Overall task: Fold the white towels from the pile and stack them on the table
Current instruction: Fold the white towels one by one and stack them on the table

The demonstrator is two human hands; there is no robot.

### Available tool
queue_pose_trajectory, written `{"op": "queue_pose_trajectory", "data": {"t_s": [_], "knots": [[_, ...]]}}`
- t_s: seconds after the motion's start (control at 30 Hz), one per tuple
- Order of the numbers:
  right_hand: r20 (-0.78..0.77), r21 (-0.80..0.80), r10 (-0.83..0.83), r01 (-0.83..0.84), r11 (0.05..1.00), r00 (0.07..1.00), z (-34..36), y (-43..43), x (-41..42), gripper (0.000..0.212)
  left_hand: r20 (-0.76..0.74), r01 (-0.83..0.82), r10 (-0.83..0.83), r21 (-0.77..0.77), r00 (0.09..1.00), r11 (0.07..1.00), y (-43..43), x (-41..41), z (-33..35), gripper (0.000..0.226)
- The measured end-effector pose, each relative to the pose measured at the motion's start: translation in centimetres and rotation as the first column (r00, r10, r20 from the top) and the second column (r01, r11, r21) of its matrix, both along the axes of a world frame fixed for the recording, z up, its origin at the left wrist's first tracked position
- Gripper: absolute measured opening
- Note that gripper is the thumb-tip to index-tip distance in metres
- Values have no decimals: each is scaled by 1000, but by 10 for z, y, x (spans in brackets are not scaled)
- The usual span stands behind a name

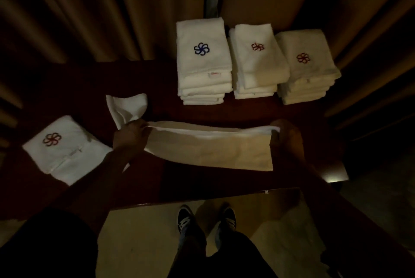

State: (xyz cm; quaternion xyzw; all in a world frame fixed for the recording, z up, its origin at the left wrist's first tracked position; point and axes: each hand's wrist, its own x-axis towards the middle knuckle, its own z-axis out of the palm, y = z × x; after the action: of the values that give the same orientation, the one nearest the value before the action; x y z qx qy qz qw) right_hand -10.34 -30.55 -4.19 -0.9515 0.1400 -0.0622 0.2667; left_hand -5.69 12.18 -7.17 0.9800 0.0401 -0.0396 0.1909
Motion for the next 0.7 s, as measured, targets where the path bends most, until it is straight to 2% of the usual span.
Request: {"op": "queue_pose_trajectory", "data": {"t_s": [0.1,0.13,0.2,0.27,0.37,0.5,0.7], "knots": [[258,-153,205,-169,974,944,12,-7,1,29,96,-23,33,-100,995,995,4,13,26,21],[262,-176,243,-201,964,934,19,-9,3,27,124,-17,29,-102,992,995,3,16,37,20],[172,-89,180,-167,982,968,35,-11,12,28,170,6,11,-100,985,995,4,21,56,21],[153,-38,116,-111,993,981,53,-8,18,32,199,31,-14,-83,980,996,5,25,76,29],[253,31,84,-95,995,964,86,-3,24,16,286,75,-50,-76,957,994,7,29,105,37],[294,141,-14,-29,990,956,120,-19,37,15,356,83,-50,-78,933,994,10,29,151,23],[432,217,-76,-22,976,898,164,-41,53,17,380,110,-94,-21,920,994,9,23,208,28]]}}
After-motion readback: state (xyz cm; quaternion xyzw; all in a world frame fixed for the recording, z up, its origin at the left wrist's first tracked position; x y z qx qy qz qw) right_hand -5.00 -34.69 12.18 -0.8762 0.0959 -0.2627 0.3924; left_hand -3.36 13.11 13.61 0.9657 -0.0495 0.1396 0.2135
